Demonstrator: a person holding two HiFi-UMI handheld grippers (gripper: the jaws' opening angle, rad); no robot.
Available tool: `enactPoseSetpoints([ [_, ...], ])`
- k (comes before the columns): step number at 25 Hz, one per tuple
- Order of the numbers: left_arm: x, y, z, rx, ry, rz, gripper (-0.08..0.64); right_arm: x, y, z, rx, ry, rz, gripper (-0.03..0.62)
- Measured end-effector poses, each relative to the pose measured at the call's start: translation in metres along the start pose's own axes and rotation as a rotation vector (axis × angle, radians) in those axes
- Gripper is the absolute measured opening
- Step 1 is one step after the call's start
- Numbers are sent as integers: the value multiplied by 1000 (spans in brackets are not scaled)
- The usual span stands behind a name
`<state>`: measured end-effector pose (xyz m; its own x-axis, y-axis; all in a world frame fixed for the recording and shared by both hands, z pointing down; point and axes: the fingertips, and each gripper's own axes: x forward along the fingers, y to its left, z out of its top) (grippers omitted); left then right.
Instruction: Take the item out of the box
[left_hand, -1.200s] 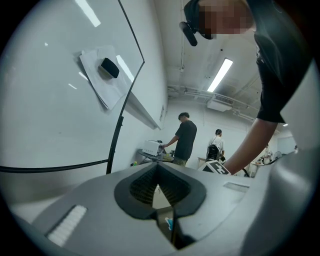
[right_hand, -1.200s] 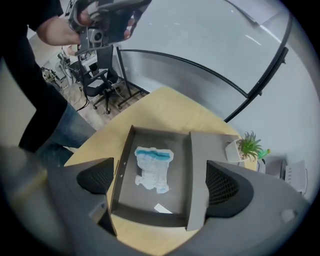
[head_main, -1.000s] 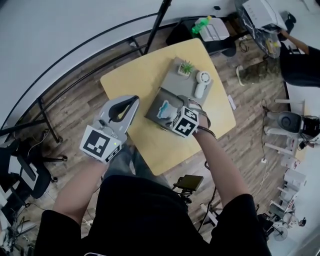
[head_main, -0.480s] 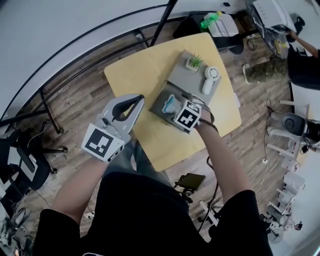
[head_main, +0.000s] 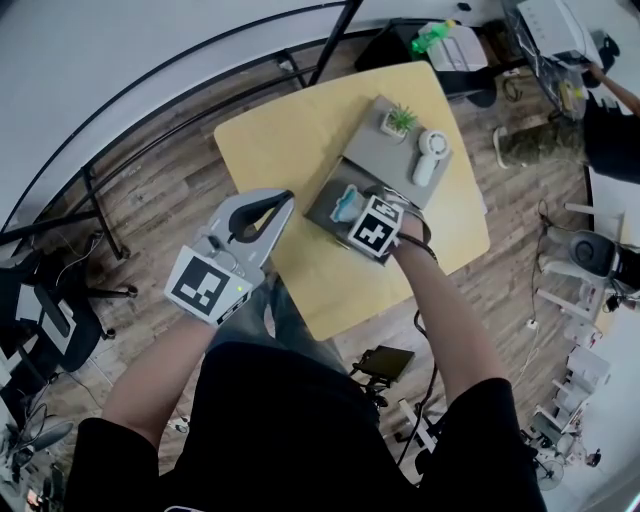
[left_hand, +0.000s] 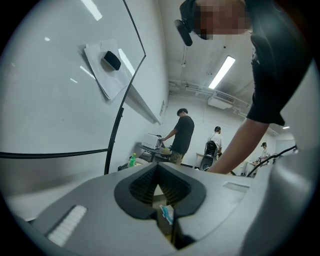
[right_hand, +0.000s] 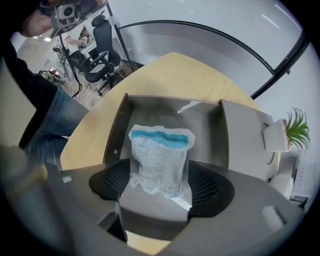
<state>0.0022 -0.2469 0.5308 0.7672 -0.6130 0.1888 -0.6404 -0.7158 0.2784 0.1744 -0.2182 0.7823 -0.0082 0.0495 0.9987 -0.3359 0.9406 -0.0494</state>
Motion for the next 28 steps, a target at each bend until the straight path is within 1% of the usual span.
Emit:
enactPoseSetpoints([
  [5,0,-1,0,1,-1,-2,-2,2,1,-2,12,6,-13,289],
  [14,0,-7,0,3,-1,-17,-2,5,5,-1,29,11,-23,184],
  [17,-1,-8,0,0,1,-17,-2,5,7,-1,22,22,-27,145],
  [22,-2,-10,0,-1,-1,-19,-2,5,6,0,48,14,-36,120],
  [25,-2,-12,1,0,-4,-19,-2,4,5,-1,77,2,-42,114],
  [28,-3,-13,2,-1,-7,-20,-2,2,5,-3,82,-6,-56,109],
])
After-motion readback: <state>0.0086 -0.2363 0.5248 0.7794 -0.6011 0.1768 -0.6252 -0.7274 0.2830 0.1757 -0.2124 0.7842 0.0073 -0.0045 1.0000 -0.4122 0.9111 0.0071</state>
